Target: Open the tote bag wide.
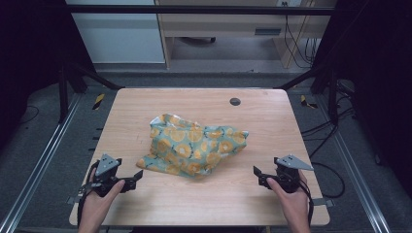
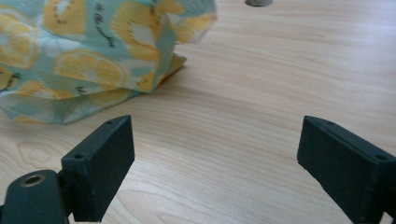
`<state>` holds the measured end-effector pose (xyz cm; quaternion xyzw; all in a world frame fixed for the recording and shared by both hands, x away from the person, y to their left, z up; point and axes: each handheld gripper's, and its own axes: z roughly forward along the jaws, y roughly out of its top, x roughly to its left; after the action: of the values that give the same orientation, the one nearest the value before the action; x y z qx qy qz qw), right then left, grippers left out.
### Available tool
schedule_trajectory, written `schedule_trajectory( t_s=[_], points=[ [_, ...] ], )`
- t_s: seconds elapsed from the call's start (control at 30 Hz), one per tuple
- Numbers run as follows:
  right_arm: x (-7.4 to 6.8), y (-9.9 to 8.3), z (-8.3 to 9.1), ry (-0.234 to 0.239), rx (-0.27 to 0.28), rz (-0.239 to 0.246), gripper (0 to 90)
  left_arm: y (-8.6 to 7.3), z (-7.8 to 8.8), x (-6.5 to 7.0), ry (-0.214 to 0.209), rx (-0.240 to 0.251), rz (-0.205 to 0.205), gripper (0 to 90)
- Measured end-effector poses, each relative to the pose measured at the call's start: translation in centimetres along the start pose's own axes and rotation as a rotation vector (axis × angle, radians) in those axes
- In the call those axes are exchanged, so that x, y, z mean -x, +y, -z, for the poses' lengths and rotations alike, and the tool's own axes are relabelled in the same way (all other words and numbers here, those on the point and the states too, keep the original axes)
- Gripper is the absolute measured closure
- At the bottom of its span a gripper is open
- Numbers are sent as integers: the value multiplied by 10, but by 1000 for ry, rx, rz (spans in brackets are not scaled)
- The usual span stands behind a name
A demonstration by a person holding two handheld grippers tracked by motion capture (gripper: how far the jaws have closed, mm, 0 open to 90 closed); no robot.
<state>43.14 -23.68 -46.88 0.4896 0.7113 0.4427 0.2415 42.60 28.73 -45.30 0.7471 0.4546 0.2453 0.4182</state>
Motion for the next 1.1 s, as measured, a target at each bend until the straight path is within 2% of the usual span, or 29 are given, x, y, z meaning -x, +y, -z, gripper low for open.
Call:
schedule_trajectory(
  t_s=[0.07, 0.1, 0.13, 0.17, 0.2, 0.23, 0.27, 0.3, 0.33, 0.4, 0.43, 0.5, 0.57, 0.67, 0.77, 0.8, 0.83, 0.9, 0.97, 1.0, 1.03, 1.1],
  points=[
    [-2, 3, 0, 0, 1, 13, 123, 1, 1, 1, 3, 4, -2, 65],
    [-8, 19, 1, 34, 21, 16, 138, -1, 1, 3, 7, -5, -18, 65],
    [-8, 19, 1, 34, 21, 16, 138, -1, 1, 3, 7, -5, -18, 65],
    [-15, 36, 3, 44, 43, 45, 152, -2, 0, 4, 5, -13, -24, 65],
    [-15, 36, 3, 44, 43, 45, 152, -3, -1, 5, 0, -18, -26, 65],
    [-19, 46, 3, 55, 53, 62, 149, -5, -3, 6, -3, -26, -31, 65],
    [-24, 60, 2, 67, 62, 78, 148, -6, -4, 5, -2, -31, -36, 65],
    [-31, 82, -2, 80, 72, 109, 147, -7, -5, 5, -3, -32, -33, 65],
    [-31, 82, -2, 80, 72, 109, 147, -8, -5, 5, -3, -30, -27, 65],
    [-35, 103, -10, 107, 60, 123, 136, -10, -6, 4, -7, -30, -19, 65],
    [-40, 120, -21, 137, 39, 124, 135, -11, -6, 4, -7, -31, -17, 64],
    [-41, 125, -26, 142, 33, 119, 134, -12, -7, 3, -4, -44, -33, 65],
    [-44, 138, -41, 151, -9, 99, 123, -13, -9, 2, -7, -49, -33, 65],
    [-50, 152, -58, 140, -40, 88, 120, -12, -9, 4, -12, -47, -40, 65],
    [-57, 161, -71, 172, -81, 71, 120, -12, -10, 6, -11, -46, -53, 65],
    [-60, 161, -78, 196, -128, 73, 119, -12, -10, 6, -11, -46, -56, 65],
    [-60, 161, -78, 196, -128, 73, 119, -11, -10, 6, -12, -47, -56, 65],
    [-62, 157, -85, 200, -178, 89, 118, -11, -9, 6, -14, -44, -53, 65],
    [-59, 149, -91, 212, -229, 78, 122, -11, -9, 5, -15, -44, -48, 65],
    [-59, 149, -91, 212, -229, 78, 122, -11, -9, 5, -15, -44, -48, 65],
    [-59, 147, -92, 218, -241, 77, 152, -11, -9, 6, -16, -42, -43, 65],
    [-60, 142, -93, 241, -270, 84, 293, -11, -10, 6, -17, -42, -45, 65]
  ],
)
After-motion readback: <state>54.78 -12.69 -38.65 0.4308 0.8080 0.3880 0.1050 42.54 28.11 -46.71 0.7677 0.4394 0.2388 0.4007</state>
